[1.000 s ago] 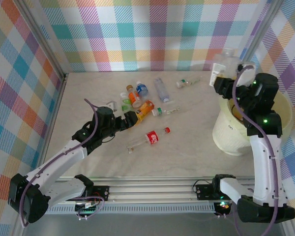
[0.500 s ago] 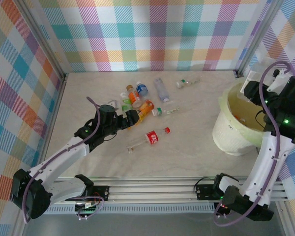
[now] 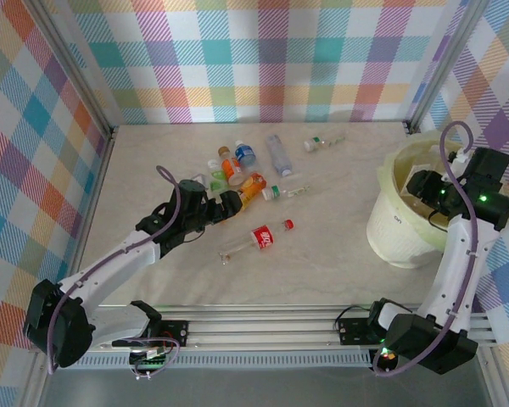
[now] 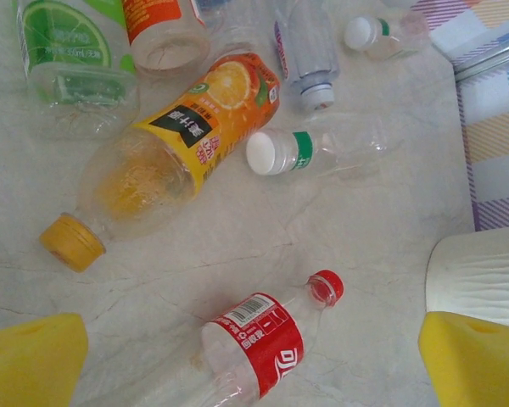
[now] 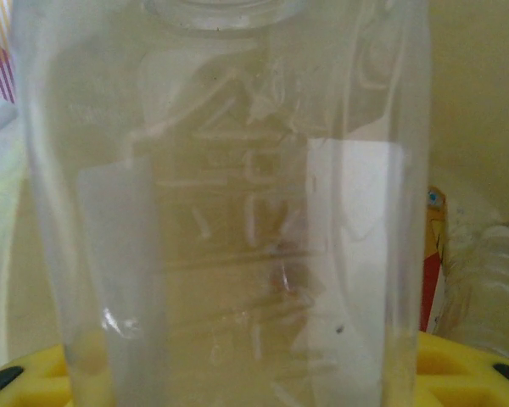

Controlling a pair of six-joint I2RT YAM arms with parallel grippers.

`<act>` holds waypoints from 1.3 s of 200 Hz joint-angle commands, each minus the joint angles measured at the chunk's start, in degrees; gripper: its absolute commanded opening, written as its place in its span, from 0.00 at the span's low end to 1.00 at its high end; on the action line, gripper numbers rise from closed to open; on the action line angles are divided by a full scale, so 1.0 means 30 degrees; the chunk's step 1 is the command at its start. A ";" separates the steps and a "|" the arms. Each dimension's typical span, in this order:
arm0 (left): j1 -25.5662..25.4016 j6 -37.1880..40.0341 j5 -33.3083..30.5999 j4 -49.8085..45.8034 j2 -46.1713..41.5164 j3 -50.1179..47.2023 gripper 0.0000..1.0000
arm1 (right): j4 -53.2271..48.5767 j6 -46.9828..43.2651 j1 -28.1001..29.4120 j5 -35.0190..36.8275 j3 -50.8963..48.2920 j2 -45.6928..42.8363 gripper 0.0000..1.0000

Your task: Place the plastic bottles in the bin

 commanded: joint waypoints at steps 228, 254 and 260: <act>0.0116 -0.0098 0.0334 -0.2627 0.1490 0.1277 1.00 | 0.7604 0.2886 -0.0161 -0.1859 -0.6409 0.0303 0.85; 0.0116 0.0034 0.0103 -0.2984 0.1441 0.1361 1.00 | 0.7118 0.2797 -0.0150 -0.1183 -0.5898 -0.0556 0.91; 0.0116 0.0065 0.0054 -0.3029 0.1454 0.1354 1.00 | 0.7017 0.2801 -0.0137 -0.0986 -0.5786 -0.0733 0.92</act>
